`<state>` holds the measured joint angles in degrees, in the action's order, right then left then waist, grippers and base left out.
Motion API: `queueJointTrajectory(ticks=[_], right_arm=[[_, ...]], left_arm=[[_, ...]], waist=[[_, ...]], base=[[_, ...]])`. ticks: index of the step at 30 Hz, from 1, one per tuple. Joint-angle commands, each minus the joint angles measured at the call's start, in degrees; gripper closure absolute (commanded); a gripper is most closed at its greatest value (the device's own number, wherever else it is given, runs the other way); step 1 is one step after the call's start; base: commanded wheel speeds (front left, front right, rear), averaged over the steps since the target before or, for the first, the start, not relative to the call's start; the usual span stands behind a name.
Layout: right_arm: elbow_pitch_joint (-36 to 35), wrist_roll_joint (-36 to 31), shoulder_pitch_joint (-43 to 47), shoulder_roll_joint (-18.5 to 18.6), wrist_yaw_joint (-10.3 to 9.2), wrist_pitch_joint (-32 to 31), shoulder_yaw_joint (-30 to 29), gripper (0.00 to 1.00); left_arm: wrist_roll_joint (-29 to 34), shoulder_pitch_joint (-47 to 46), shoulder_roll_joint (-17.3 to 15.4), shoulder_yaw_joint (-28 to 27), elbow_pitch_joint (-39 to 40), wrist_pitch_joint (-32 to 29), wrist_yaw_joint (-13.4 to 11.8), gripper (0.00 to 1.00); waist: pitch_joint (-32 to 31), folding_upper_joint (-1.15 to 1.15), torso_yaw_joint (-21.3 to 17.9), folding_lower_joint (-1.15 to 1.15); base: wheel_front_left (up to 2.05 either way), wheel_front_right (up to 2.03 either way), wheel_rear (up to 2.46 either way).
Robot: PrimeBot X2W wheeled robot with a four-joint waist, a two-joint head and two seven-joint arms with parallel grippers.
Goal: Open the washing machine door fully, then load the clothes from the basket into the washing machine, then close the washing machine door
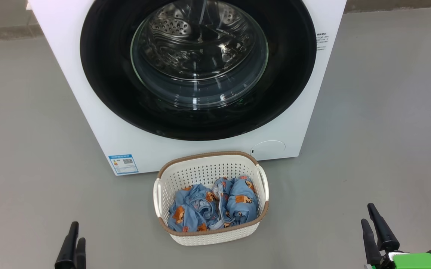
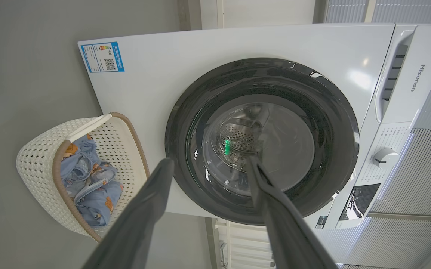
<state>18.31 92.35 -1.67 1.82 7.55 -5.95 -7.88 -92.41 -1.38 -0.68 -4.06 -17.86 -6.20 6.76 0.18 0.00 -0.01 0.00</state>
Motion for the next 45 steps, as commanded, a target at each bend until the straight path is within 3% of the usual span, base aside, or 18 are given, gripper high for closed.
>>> queueJointTrajectory(ticks=[1,4,9,27,45], right_arm=[[-1.6,-0.2,-1.5,0.5,0.0,0.3,-0.1,0.0],[-2.0,-0.4,-1.6,0.5,0.0,0.5,-0.1,0.0],[-2.6,-0.7,-1.6,0.7,-0.01,0.9,-0.1,0.0],[-4.1,-5.1,-2.2,2.1,-0.02,3.2,1.2,0.0],[-4.3,-22.4,-3.3,4.5,-0.02,7.4,3.1,0.0]], left_arm=[[0.1,-1.9,-0.8,-0.2,1.5,0.3,0.1,0.0],[0.1,-2.1,-0.8,0.1,1.9,0.7,0.1,0.0],[0.2,-2.3,-0.9,0.5,2.4,1.4,0.1,0.0],[2.9,-3.3,-1.8,2.3,4.7,4.6,0.2,0.0],[23.8,-3.5,-3.4,4.2,6.8,8.0,0.3,0.0]], waist=[[0.0,0.0,0.0,0.03],[-0.1,0.0,0.0,0.13],[-0.1,0.0,0.0,0.01],[-0.1,0.0,0.3,0.0],[-0.1,0.0,0.4,0.0]], base=[[0.0,0.0,0.0],[0.0,0.0,0.0],[0.0,0.0,0.0],[0.0,0.0,0.0],[0.0,0.0,0.0]])
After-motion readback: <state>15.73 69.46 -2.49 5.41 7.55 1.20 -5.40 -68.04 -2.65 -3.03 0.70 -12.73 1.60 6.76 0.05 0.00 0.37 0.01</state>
